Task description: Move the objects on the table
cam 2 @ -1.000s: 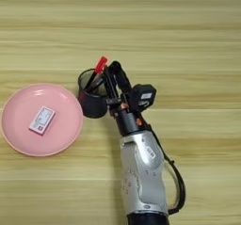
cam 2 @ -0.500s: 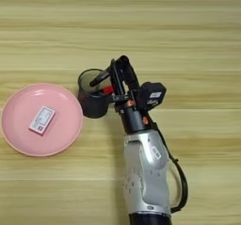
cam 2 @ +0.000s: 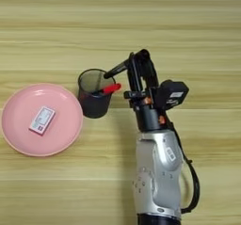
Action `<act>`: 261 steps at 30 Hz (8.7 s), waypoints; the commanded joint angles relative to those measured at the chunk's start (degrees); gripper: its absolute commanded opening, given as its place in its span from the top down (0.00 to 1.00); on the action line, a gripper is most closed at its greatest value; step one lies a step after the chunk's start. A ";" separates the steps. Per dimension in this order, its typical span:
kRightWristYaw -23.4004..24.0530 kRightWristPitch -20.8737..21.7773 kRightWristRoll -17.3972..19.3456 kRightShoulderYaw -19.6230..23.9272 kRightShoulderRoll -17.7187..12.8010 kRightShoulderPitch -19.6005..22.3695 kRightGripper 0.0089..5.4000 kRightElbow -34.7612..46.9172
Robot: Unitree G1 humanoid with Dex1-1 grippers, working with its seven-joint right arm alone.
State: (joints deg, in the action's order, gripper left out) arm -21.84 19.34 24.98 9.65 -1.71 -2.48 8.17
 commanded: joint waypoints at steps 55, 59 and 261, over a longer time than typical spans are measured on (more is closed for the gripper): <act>5.63 -0.15 -7.51 3.43 -3.72 -3.47 0.81 -12.50; 5.45 -1.12 -7.95 2.52 -3.87 -5.81 0.81 -10.59; -1.89 2.70 -6.09 -4.34 0.16 2.52 0.70 -13.52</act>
State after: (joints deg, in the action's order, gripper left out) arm -24.19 20.89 18.89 4.99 -1.24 -2.70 -7.36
